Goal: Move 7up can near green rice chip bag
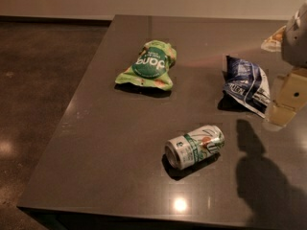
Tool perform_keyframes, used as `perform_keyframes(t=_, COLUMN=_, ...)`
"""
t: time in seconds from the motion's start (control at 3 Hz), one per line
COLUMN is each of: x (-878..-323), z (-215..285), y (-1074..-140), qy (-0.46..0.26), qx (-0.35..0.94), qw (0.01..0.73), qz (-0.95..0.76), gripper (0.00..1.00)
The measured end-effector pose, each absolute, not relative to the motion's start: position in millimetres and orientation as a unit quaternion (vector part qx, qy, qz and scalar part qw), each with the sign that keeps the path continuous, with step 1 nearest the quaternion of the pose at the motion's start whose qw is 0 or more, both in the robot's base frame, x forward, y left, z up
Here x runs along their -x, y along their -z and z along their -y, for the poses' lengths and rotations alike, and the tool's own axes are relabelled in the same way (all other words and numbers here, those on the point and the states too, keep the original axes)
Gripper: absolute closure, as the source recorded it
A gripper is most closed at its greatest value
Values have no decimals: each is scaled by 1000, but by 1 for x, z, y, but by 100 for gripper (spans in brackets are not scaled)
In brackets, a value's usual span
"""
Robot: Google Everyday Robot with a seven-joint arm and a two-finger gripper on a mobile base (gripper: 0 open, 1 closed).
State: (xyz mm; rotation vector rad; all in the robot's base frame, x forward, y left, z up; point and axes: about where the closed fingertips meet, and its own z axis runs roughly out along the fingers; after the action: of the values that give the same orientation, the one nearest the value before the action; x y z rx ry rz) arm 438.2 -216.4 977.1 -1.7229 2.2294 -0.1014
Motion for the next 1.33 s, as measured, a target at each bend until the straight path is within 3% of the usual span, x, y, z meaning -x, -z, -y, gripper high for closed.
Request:
perform_keyframes(t=0.33, x=-438, z=216, y=-977, qy=36, qx=603, qw=161, qz=-780, gripper=0)
perform_keyframes(t=1.33, x=-422, z=149, y=-906, qy=37, qx=714, qw=105, qz=-691, gripper=0)
